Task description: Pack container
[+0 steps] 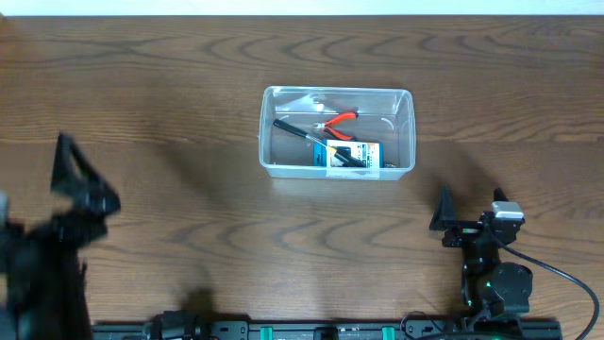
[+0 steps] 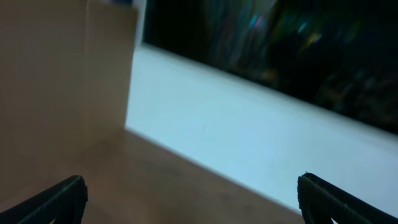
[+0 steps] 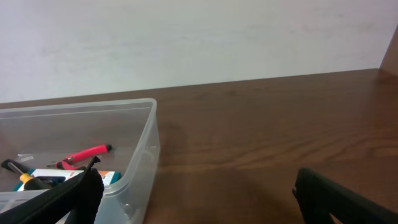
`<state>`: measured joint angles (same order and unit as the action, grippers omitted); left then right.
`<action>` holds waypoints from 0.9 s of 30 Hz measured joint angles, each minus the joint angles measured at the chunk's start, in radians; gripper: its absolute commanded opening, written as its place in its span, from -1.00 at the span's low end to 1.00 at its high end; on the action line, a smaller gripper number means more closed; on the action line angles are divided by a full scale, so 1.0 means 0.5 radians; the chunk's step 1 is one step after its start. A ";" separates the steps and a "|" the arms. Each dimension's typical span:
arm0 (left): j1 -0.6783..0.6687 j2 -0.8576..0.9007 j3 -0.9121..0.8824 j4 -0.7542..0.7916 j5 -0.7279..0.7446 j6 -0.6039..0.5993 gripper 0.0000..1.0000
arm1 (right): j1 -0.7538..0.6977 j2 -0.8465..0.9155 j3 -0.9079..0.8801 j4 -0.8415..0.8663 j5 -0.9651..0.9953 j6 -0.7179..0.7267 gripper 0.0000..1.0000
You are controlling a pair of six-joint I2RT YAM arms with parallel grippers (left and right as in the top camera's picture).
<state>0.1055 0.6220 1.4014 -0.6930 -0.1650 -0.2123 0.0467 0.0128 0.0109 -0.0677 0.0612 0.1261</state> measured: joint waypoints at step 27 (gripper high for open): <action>-0.202 -0.890 -0.990 -0.042 0.001 -0.253 0.96 | 0.000 0.000 -0.002 0.002 0.006 0.000 0.98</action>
<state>0.0044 0.1772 0.9062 -0.7139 -0.1646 -0.3389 0.0467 0.0128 0.0101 -0.0666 0.0643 0.1261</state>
